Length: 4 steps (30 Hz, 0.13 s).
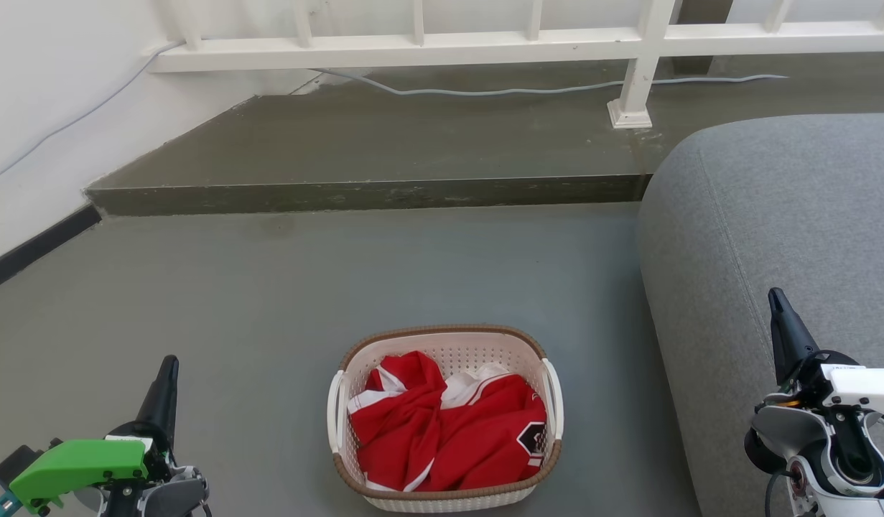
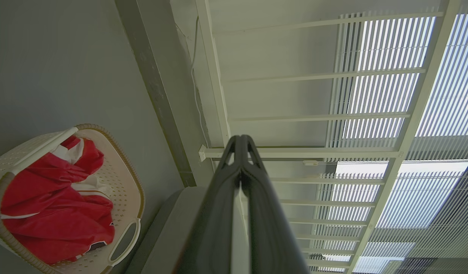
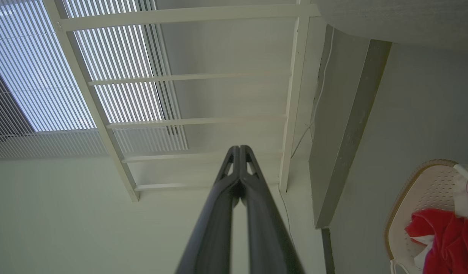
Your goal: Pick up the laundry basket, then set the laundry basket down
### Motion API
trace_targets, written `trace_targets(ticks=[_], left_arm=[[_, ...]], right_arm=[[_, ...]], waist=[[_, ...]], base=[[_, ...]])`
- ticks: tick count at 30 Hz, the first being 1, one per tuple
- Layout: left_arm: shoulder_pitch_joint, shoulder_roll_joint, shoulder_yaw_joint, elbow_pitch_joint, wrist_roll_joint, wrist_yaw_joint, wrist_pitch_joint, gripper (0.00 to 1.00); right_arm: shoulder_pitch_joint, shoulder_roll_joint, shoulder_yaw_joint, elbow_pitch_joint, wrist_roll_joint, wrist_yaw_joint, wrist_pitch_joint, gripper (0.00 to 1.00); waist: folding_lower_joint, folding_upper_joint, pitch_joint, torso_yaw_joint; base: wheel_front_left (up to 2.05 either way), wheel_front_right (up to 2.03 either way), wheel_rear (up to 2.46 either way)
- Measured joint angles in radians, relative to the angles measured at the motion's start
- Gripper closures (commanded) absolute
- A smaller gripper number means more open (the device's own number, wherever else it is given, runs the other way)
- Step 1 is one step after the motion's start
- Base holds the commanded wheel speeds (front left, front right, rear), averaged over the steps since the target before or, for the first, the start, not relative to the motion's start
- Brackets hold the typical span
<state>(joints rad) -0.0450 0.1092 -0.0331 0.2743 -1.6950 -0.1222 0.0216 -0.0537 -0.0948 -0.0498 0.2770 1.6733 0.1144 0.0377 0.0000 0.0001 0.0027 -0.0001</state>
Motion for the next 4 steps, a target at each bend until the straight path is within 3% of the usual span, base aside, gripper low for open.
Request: trace_targets(ticks=[4], left_arm=[[0.000, 0.000, 0.000, 0.001, 0.000, 0.000, 0.000, 1.00]], right_arm=[[0.000, 0.000, 0.000, 0.000, 0.000, 0.000, 0.000, 1.00]], waist=[[0.0000, 0.0000, 0.000, 0.000]], base=[[0.00, 0.00, 0.00]])
